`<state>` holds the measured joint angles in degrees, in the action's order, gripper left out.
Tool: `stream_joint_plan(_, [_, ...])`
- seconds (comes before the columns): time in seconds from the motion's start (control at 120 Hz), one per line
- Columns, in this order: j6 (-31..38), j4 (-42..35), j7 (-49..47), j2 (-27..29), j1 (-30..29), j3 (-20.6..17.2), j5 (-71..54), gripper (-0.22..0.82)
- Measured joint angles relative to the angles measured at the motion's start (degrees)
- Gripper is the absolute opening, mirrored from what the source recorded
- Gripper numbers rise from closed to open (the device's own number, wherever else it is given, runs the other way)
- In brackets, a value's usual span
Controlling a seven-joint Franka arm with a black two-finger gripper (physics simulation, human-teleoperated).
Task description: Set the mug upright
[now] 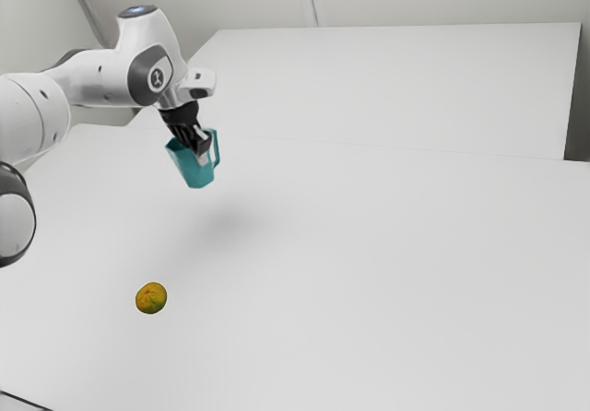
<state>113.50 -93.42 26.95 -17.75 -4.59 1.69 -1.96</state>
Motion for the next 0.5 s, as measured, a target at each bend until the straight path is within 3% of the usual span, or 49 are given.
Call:
stream_joint_plan(0.225, [6.89, -2.57, -6.83, -3.6, 0.02, 0.15, -2.66, -0.17])
stream_joint_plan(0.5, [9.83, -4.65, -13.19, -5.99, 0.01, 0.4, -3.03, -0.17])
